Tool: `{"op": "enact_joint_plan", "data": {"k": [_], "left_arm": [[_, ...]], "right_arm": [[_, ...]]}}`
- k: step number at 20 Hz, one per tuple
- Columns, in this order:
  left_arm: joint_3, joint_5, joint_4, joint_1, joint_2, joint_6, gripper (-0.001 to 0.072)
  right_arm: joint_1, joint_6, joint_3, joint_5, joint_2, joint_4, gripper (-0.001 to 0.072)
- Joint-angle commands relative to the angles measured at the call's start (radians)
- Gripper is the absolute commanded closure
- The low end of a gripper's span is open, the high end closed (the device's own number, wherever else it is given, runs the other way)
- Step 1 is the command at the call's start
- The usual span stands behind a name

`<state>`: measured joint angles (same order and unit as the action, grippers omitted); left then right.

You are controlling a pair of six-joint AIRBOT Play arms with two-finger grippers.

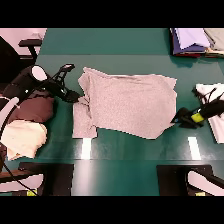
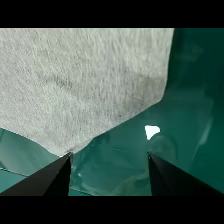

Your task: Fold the shirts.

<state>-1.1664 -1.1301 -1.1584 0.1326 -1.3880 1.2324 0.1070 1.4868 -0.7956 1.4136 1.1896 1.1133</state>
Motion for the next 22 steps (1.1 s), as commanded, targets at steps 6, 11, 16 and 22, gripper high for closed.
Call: {"op": "enact_joint_plan", "data": {"k": [6,11,16,22], "left_arm": [[-0.002,-0.017,0.056,0.000,0.012,0.016,0.0687],[-0.059,0.021,0.051,-0.003,0.185,0.110,0.0687],[-0.352,0.041,0.048,-0.002,0.462,0.165,0.0686],[-0.652,0.135,0.048,-0.002,0.698,0.240,0.0687]], "right_arm": [[-0.188,-0.035,0.214,-0.287,-0.008,-0.187,0.0522],[-0.174,-0.064,-0.021,-0.248,-0.163,-0.135,0.0696],[-0.007,-0.064,-0.433,-0.134,-0.383,-0.134,0.0696],[0.174,-0.064,-0.906,0.010,-0.454,-0.117,0.0697]]}}
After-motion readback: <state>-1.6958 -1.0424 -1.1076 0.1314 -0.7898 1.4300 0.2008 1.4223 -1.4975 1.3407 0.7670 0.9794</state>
